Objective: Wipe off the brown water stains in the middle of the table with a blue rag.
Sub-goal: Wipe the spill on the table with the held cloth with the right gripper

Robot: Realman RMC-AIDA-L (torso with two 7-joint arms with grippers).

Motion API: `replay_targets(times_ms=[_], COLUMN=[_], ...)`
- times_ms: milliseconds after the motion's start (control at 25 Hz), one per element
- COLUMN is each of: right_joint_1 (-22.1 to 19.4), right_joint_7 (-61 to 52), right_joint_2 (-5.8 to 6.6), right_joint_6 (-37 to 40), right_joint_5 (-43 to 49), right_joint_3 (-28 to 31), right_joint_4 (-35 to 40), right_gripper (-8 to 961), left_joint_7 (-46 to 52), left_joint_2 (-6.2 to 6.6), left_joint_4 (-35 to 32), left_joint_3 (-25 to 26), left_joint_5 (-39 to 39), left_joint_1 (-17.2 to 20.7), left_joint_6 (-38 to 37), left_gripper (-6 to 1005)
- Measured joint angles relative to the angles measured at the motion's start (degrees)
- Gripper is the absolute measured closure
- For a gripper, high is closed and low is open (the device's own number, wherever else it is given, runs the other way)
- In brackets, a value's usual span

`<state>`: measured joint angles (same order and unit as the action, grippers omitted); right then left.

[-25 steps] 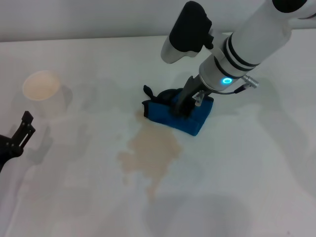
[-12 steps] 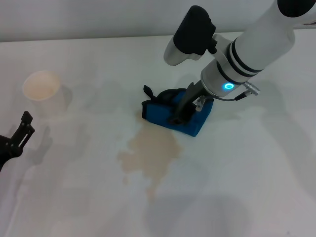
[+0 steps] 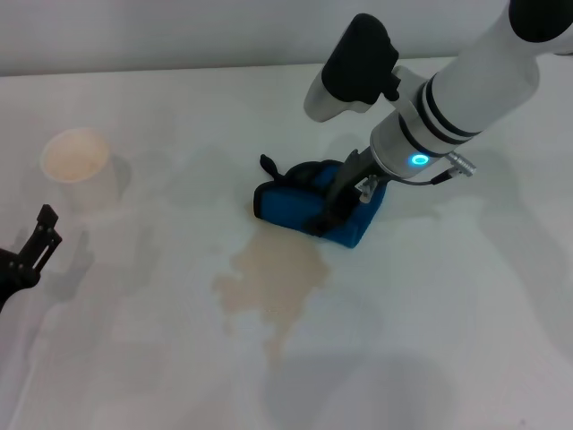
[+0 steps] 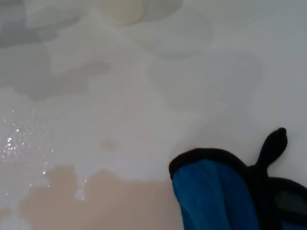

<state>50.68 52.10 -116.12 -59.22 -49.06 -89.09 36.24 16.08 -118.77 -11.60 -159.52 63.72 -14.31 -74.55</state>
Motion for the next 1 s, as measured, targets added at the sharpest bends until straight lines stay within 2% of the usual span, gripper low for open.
replay_targets(times_ms=[160,360,680,920,1000], right_joint_1=[-0.14,-0.41,-0.48,-0.50,-0.51], right_joint_7=[0.01,0.19,0.53,0.66,0.85], right_joint_2=[-0.04,-0.06,0.00,-0.06,-0.07], right_joint_6=[0.39,0.68,2.06,1.79,1.64], right_joint_5=[-0.22,-0.27,-0.27,-0.33,-1.18], right_joint_3=[-1.60,-1.77,-1.72,-1.70,-1.87], right_joint_4=[0.32,0.67,0.46,0.28,0.24], right_gripper=[293,304,552,796,842], left_joint_7=[0.00,0.00,0.00,0.00,0.00], left_joint_2=[-0.05,-0.06,-0.06,-0.02,-0.01], left_joint_4=[0.00,0.00,0.00,0.00,0.00], left_joint_3=[0.00,0.00,0.00,0.00,0.00], left_joint_5=[0.00,0.00,0.00,0.00,0.00], left_joint_1=[-0.01,-0.01,-0.10,-0.28,-0.35], left_joint_6=[-0.04,-0.14,-0.17,-0.16,-0.16], left_gripper=[106,107,107,107,107])
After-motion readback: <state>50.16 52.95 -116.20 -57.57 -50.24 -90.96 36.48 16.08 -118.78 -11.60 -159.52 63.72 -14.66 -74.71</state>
